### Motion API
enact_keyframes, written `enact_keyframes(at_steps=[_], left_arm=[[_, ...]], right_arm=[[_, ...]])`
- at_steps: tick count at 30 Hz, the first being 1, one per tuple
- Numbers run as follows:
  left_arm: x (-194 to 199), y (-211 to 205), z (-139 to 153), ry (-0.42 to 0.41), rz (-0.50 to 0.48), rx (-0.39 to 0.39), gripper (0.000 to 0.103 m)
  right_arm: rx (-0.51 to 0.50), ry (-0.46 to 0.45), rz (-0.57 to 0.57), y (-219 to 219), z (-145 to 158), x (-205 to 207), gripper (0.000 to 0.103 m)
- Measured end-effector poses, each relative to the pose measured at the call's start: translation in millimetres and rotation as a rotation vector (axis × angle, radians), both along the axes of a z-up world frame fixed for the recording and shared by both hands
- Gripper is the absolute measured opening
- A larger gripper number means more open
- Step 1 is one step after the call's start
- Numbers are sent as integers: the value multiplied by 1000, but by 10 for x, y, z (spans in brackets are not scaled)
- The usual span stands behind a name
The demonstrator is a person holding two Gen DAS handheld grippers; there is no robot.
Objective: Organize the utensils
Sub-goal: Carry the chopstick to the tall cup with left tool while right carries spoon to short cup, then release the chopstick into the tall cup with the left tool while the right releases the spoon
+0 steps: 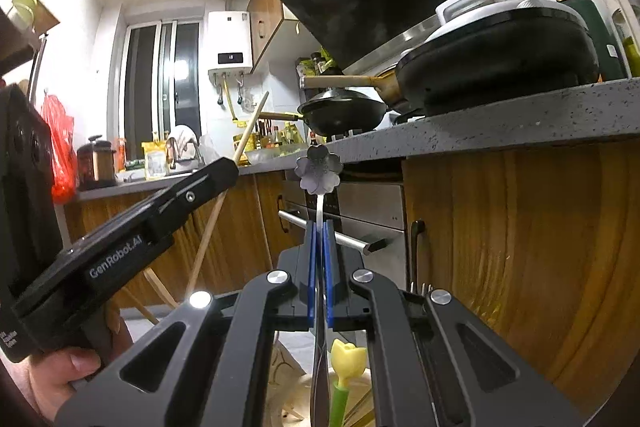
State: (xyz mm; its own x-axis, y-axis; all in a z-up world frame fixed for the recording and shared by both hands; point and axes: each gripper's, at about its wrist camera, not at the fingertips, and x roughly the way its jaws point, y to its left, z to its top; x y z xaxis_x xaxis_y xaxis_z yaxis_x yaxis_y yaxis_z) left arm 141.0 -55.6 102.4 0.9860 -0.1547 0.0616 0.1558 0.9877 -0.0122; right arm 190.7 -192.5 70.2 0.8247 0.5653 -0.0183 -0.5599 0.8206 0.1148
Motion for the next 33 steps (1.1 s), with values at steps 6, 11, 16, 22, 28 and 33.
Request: enact_keyframes(at_steps=[6,11,16,22,28,33], left_arm=[[14,23,-112,2,-1,10,7],[-85,71,-135,2,-30,1,7],[-296,95,-140,-1,-43,31,7],[-518,167,-217,82,-48,38,7],[-646,225,-379,155,-36,23,6],[-663,271,-425,197,-58,-8,6]], right_arm=[[-26,9,-5,50,-49,27,3],[-34,44,1,-24,-32,-34,3],[-40,70,-13,-105,-30,-106,3],[-59,96,-38,-223,-92,-255,3],[-79,137,-58,-266,-257,-371,3],[-84,164,-62,-244,-338,-399,3]])
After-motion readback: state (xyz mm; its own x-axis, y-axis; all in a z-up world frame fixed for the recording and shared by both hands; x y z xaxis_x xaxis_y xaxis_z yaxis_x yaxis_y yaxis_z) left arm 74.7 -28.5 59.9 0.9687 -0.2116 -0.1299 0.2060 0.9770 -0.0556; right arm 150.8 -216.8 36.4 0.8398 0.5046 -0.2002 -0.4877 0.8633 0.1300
